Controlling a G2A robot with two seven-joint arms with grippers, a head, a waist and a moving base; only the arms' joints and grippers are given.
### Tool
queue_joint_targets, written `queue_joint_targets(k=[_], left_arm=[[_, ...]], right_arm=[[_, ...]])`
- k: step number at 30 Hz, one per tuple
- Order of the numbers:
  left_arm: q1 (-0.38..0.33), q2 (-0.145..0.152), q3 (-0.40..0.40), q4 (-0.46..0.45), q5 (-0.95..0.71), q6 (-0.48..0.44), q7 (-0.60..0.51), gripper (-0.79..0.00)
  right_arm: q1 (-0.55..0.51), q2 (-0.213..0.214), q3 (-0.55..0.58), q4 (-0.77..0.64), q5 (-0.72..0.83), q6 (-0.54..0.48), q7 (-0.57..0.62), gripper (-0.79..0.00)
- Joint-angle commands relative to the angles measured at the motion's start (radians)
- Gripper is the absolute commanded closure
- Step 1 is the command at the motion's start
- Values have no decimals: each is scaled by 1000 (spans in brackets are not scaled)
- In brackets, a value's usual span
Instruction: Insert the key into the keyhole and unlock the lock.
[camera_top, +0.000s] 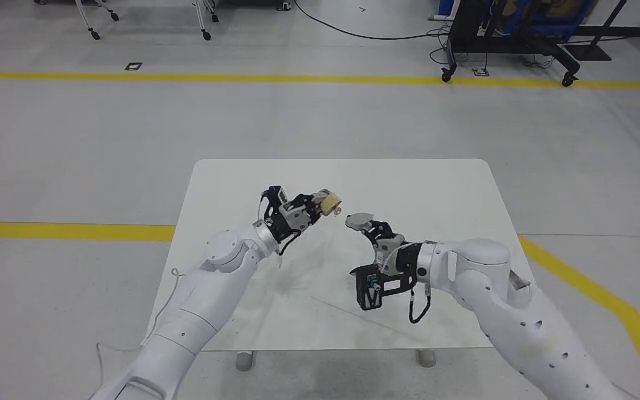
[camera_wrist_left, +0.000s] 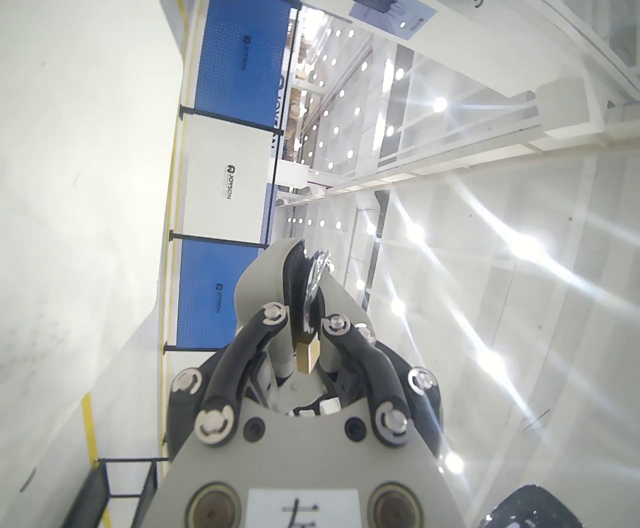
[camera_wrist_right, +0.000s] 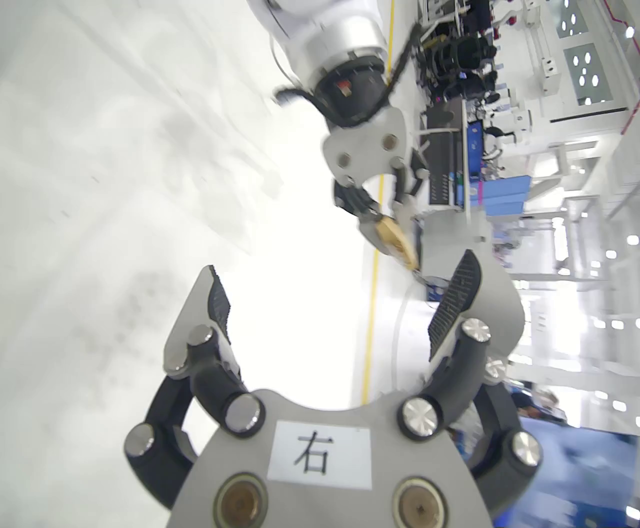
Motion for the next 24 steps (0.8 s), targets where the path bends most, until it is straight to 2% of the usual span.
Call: queue_joint_targets(k=[1, 2, 6, 17, 24], left_arm=[[4, 1, -5, 3, 33, -59, -4, 0], [7, 1, -9, 2, 32, -72, -8, 0], [5, 2, -15, 6, 67, -88, -30, 0], [-5, 4, -18, -19, 124, -104, -123, 0], [-12, 8, -37, -30, 160, -120, -132, 0]], right_arm=[[7, -4, -13, 56, 138, -44, -8, -175], [11, -6, -19, 76, 161, -49, -9, 0], [37, -12, -45, 115, 185, -76, 27, 0], [122, -21, -60, 151, 204, -60, 25, 0], [157, -25, -58, 178, 225, -56, 36, 0]])
